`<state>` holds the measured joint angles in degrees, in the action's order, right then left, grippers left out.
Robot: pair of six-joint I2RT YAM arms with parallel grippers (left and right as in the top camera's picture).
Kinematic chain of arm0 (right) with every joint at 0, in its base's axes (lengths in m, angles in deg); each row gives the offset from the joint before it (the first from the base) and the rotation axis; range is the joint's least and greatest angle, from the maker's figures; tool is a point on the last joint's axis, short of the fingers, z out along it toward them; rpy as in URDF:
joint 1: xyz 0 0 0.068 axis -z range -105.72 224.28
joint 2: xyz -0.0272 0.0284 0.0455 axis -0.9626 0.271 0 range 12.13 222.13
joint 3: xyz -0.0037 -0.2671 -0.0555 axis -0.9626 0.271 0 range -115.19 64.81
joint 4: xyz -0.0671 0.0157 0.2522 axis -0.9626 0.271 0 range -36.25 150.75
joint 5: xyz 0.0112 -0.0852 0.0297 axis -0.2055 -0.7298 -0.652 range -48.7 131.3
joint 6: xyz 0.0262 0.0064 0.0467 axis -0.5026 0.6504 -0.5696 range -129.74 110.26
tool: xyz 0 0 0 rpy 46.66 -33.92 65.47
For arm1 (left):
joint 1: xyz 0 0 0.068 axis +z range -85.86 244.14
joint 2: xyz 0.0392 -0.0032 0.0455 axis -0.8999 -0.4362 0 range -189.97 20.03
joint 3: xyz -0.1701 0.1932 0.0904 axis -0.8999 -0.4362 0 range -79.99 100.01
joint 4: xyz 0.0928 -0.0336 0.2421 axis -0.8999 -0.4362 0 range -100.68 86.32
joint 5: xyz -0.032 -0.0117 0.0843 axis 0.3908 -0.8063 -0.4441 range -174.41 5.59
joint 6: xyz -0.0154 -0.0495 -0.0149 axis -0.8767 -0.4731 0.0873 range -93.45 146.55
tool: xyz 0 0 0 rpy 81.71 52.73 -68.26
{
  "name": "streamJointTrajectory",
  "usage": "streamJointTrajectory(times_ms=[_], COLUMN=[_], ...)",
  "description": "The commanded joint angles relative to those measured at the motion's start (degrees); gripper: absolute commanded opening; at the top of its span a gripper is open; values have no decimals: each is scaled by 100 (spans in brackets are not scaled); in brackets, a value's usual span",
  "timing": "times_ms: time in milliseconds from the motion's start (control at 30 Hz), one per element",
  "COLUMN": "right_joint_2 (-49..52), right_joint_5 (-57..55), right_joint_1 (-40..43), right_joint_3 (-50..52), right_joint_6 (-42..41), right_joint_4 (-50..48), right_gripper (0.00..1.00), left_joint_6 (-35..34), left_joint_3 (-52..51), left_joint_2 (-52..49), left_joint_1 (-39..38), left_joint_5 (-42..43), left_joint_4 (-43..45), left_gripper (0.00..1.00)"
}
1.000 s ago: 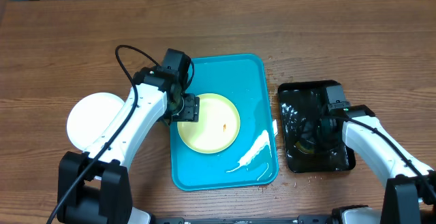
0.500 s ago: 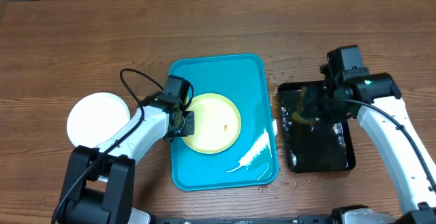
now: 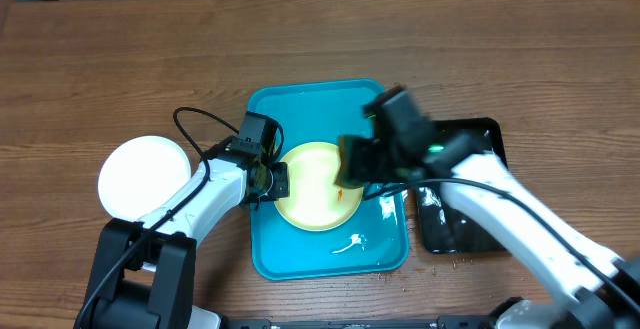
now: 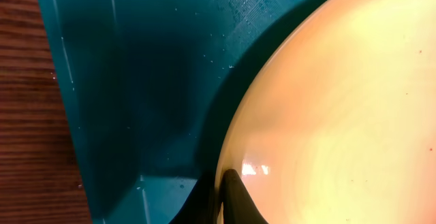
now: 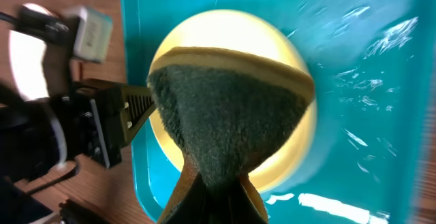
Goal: Clean dirty plates on tray and stack at the side
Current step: 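Scrub the yellow plate with the sponge in the right gripper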
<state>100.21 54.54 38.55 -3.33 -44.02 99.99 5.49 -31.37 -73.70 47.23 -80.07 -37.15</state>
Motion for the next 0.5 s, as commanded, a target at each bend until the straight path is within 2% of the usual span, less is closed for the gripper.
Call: streamJointTrajectory(times_ms=[0,167,467], right_joint_2=[616,1467,2374], right_joint_5=[-205,-201,-229], right_joint_1=[-380,-636,-708], right_joint_3=[-33,-33,-33], right_joint_6=[-960,-1543,-1851], right_joint_4=[-304,-741,-975], right_gripper=[4,4,4], left_joint_6=[-42,-42,-44], left_joint_3=[-214,-214,-214], left_joint_2=[-76,-76,-76], left_joint_1=[-33,-33,-33], left_joint_5=[17,17,13], left_joint_4=[-138,-136,-17], left_gripper=[4,4,4])
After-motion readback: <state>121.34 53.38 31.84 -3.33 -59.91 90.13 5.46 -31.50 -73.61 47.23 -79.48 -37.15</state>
